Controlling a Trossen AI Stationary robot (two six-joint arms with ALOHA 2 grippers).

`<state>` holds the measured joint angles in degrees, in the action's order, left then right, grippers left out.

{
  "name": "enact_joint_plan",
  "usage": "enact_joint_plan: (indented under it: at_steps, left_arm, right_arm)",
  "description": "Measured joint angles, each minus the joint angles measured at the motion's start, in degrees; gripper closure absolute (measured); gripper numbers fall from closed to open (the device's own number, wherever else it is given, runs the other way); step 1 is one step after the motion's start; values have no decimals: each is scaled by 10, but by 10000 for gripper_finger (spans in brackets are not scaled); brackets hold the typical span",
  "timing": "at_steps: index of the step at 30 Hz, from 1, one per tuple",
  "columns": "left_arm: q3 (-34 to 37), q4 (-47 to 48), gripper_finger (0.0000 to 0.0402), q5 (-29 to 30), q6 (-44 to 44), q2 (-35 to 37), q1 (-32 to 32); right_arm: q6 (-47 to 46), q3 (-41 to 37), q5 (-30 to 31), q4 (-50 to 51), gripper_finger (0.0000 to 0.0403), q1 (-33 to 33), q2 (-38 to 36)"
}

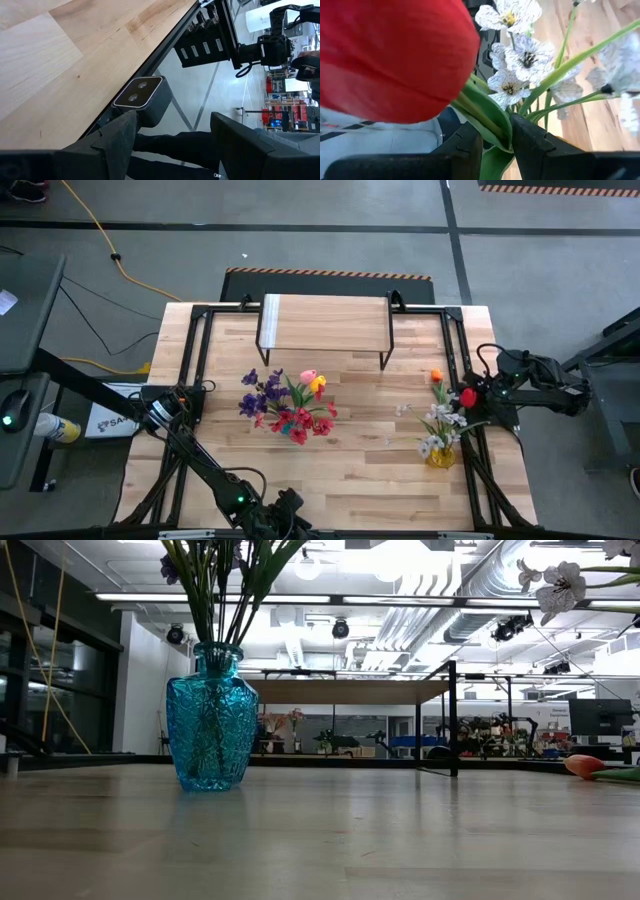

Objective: Pick and place flowers into a vace then onto a shelf
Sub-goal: Put the red flower into the yellow vase

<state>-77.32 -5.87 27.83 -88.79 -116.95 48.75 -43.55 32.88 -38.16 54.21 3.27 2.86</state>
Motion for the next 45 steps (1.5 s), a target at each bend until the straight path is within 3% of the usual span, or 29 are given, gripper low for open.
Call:
enact_joint_plan:
  at_steps: [5,45]
  left_arm:
    - [0,0,114,0,0,0,0]
    - [0,0,115,0,0,0,0]
  right_arm:
    - [-49,0,52,9,315,0,0]
    - [-25,0,78,13,315,0,0]
